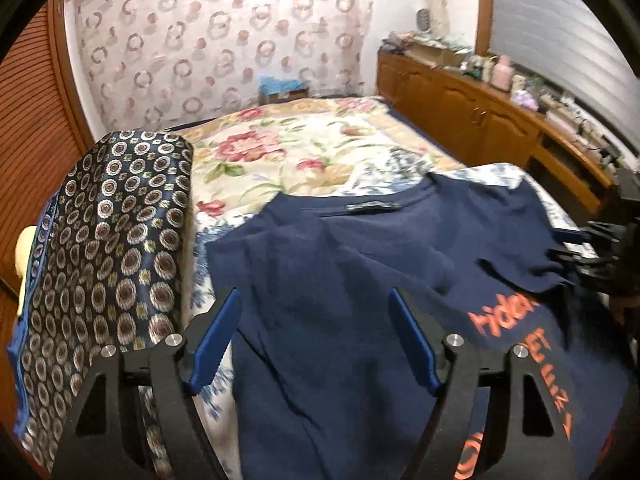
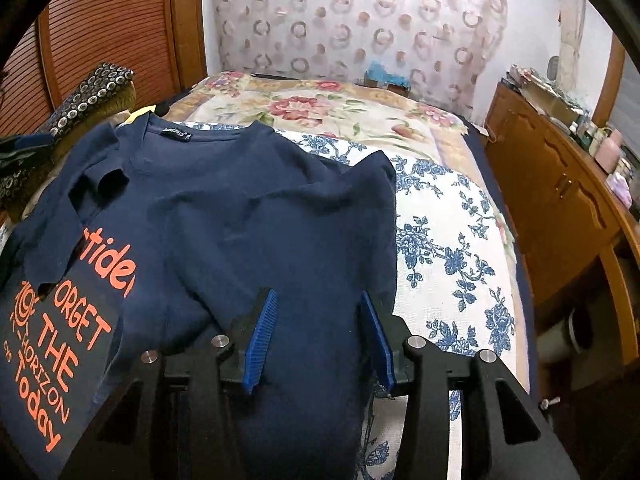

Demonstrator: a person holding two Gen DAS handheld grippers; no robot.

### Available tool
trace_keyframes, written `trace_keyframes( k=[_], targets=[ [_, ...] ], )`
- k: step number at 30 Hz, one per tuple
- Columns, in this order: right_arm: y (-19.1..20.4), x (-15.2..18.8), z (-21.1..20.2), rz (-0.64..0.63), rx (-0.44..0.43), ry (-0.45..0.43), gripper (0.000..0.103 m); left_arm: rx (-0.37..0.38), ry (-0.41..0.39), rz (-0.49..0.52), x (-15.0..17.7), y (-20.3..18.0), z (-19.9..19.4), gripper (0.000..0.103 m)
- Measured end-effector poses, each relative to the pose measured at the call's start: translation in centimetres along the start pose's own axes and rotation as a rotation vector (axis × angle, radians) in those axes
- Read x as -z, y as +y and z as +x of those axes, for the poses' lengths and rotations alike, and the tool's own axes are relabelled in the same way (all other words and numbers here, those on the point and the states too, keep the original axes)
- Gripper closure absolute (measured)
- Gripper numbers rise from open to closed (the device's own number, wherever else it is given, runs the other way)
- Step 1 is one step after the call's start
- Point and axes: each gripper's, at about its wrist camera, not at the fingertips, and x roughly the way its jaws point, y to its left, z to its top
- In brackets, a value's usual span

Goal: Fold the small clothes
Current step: 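Close the left tool on the folded sleeve edge near the collar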

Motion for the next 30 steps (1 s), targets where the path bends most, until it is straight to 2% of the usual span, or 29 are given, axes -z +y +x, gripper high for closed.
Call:
trace_keyframes(
  k=[4, 5, 6, 8, 15, 19, 22, 24, 25, 27, 30],
  targets=[
    [-0.4, 0.4, -0.1, 0.001, -0.001, -0.002, 0.057, -0.017, 0.049, -0.017, -0.7, 1.2, 2.3, 0.026],
    [-0.4, 0.4, -0.2, 0.001, -0.002, -0.002, 0.057, -0.006, 0.058, -0.028, -0.9, 1.4, 2.7, 0.028],
    [-0.3, 0.4, 0.0, 0.002, -0.004, -0.001, 0.057, 0.017, 0.071, -0.044, -1.0, 1.8, 3.1, 0.037],
    [-0.3, 0.5, 0.0, 0.005, -0.007, -0.001, 0.057, 0.031, 0.093, -0.065, -1.3, 2.0, 3.9, 0.041],
    [-0.6, 0.5, 0.0, 0.006, -0.01, -0.002, 0.057, -0.006, 0.122, -0.058, -2.3, 1.7, 5.6, 0.042],
    [-0.8, 0.5, 0.1, 0.007, -0.013, -0.001, 0.057, 0.002, 0.136, -0.06, -2.3, 1.8, 6.1, 0.042],
    [-0.8, 0.5, 0.2, 0.009, -0.015, -0.001, 0.057, 0.02, 0.149, -0.059, -2.1, 1.9, 6.4, 0.062],
    [-0.8, 0.5, 0.2, 0.009, -0.016, -0.001, 0.057, 0.026, 0.154, -0.062, -2.0, 2.0, 6.3, 0.086],
    [-0.8, 0.5, 0.2, 0.008, -0.015, -0.001, 0.057, 0.021, 0.148, -0.059, -1.9, 2.1, 6.1, 0.092],
    [-0.9, 0.5, 0.2, 0.009, -0.016, -0.002, 0.057, 0.024, 0.127, -0.057, -2.0, 2.4, 5.1, 0.098],
    [-0.8, 0.5, 0.2, 0.008, -0.016, -0.001, 0.057, 0.019, 0.089, -0.06, -2.5, 3.1, 3.4, 0.098]
  ],
)
